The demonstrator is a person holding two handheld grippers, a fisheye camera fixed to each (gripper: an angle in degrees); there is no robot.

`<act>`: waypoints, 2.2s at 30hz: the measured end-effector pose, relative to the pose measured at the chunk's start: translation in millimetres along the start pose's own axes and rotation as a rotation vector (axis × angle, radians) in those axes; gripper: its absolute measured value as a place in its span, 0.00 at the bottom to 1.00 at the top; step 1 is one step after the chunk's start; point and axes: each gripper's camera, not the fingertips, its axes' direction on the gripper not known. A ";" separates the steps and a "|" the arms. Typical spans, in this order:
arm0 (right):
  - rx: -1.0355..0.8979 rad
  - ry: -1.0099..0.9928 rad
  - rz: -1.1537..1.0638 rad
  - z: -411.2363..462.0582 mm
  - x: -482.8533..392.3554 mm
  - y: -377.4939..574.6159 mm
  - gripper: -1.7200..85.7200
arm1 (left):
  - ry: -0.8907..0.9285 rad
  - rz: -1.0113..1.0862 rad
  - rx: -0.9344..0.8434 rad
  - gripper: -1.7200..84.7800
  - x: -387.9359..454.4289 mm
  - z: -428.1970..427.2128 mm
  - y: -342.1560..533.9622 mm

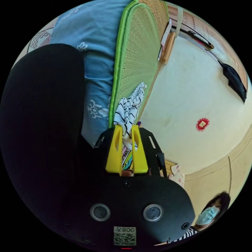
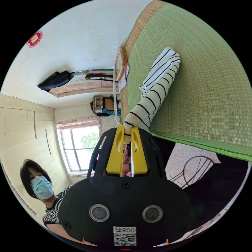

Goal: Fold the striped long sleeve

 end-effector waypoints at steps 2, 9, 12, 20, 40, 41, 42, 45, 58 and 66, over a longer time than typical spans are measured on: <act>0.004 0.000 -0.001 -7.3 8.3 4.8 0.05 | 0.019 0.019 -0.025 0.07 3.1 -6.7 -0.2; 0.002 0.026 0.020 -39.6 57.7 43.6 0.05 | 0.046 0.076 -0.108 0.06 12.2 -32.5 12.4; -0.004 0.013 0.034 -52.3 83.3 66.7 0.05 | 0.047 0.098 -0.144 0.06 14.8 -45.3 22.5; -0.016 -0.010 0.004 -85.0 131.2 122.4 0.05 | 0.061 0.138 -0.215 0.06 22.0 -74.9 54.7; 0.074 -0.126 -0.140 -190.6 242.7 232.5 0.04 | 0.175 0.255 -0.302 0.06 84.9 -101.4 125.0; 0.083 -0.131 -0.149 -198.2 248.9 237.0 0.04 | 0.178 0.262 -0.311 0.05 91.4 -100.2 128.0; 0.092 -0.137 -0.159 -206.0 254.8 241.5 0.04 | 0.180 0.265 -0.314 0.05 94.7 -99.5 129.4; 0.113 -0.152 -0.182 -225.7 269.7 251.5 0.04 | 0.186 0.286 -0.330 0.05 114.1 -94.7 136.5; 0.199 -0.193 -0.298 -317.9 326.9 278.0 0.04 | 0.210 0.364 -0.422 0.06 213.2 -51.0 169.1; 0.254 -0.213 -0.327 -374.6 376.8 269.9 0.04 | 0.192 0.367 -0.471 0.06 275.5 -6.0 180.1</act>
